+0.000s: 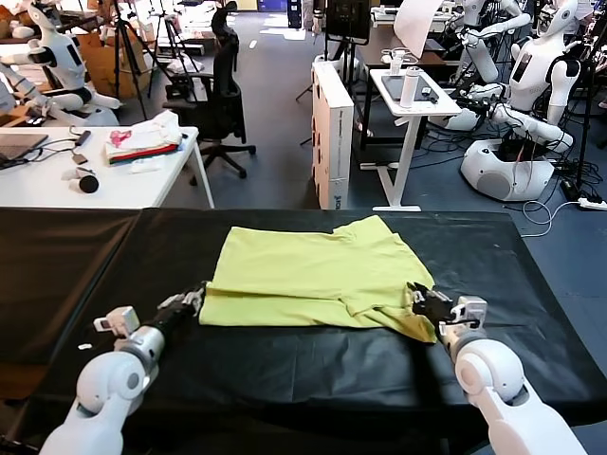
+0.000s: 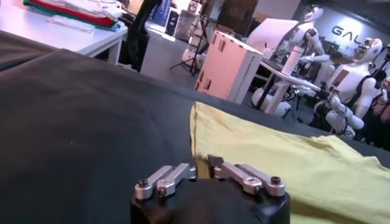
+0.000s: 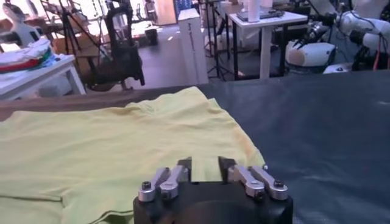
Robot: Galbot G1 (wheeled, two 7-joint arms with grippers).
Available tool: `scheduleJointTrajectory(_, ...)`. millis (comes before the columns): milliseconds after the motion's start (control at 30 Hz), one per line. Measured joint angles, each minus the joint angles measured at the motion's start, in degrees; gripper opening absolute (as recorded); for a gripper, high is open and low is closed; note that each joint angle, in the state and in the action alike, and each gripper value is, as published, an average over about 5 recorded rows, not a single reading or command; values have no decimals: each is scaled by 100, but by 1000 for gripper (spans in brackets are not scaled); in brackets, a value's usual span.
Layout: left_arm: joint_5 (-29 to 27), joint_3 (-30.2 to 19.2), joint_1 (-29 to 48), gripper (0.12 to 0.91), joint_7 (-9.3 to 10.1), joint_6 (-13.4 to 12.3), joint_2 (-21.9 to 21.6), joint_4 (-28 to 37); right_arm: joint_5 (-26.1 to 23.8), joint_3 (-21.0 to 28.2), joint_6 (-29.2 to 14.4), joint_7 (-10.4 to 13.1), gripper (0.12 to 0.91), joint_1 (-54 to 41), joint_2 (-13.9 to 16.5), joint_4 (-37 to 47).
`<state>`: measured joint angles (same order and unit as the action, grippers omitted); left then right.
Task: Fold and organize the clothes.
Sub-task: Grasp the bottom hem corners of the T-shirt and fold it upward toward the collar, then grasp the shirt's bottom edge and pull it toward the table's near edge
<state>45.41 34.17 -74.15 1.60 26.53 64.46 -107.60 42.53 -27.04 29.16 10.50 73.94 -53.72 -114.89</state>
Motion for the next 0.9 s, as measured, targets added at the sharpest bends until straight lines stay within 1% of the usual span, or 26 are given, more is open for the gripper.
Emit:
scheduleJointTrajectory(33, 17, 30, -63, 885, 22, 20, -3, -73, -33, -57, 9, -31, 906, 110, 62, -86)
scheduleJointTrajectory(67, 29, 63, -138, 896, 36, 37, -3, -161, -66, -109, 19, -59, 907, 223, 126, -169)
scheduleJointTrajectory(233, -22, 187, -610, 907, 22, 42, 62, -610, -180, -223, 83, -105, 907, 646, 377, -415)
scheduleJointTrajectory(433, -113, 227, -1008, 907, -10, 7, 188, -737, -199, -243, 129, -103, 907, 921, 484, -529)
scheduleJointTrajectory(567, -173, 194, -1076, 907, -26, -5, 261, -748, -221, -283, 142, -102, 905, 1069, 518, -584)
scheduleJointTrajectory(633, -205, 162, -1065, 907, -29, -13, 293, -722, -246, -303, 142, -106, 892, 1148, 535, -605)
scheduleJointTrajectory(733, -235, 109, -1028, 907, -29, -23, 331, -663, -285, -310, 139, -116, 822, 1246, 547, -609)
scheduleJointTrajectory(867, -258, 57, -987, 902, -21, -31, 371, -593, -297, -293, 135, -128, 677, 1265, 548, -572)
scheduleJointTrajectory(900, -260, 51, -981, 887, -18, -32, 378, -578, -297, -284, 135, -130, 641, 1254, 549, -554)
